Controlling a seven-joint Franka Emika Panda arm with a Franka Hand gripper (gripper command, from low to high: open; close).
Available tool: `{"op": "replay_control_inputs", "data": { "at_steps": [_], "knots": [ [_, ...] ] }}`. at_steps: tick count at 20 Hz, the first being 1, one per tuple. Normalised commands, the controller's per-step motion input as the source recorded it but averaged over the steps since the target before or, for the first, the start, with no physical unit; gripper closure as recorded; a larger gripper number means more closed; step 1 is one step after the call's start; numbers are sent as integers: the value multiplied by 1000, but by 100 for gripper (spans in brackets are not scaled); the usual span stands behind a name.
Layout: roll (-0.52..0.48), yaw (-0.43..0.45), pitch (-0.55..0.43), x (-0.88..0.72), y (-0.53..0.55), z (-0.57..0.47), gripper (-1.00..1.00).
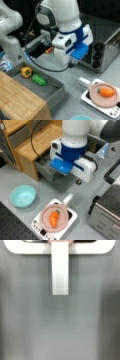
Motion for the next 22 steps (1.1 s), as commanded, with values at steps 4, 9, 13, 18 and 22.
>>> {"op": "replay_control_inputs", "data": {
  "at_steps": [4,9,13,18,22],
  "knots": [
    [41,-186,263,763,168,214,-100],
    [-44,-159,313,712,212,210,-100],
    [-111,-23,323,566,189,192,-100],
    [-121,123,318,405,63,247,-100],
    [-168,217,302,465,-8,51,-100]
  ]
}}
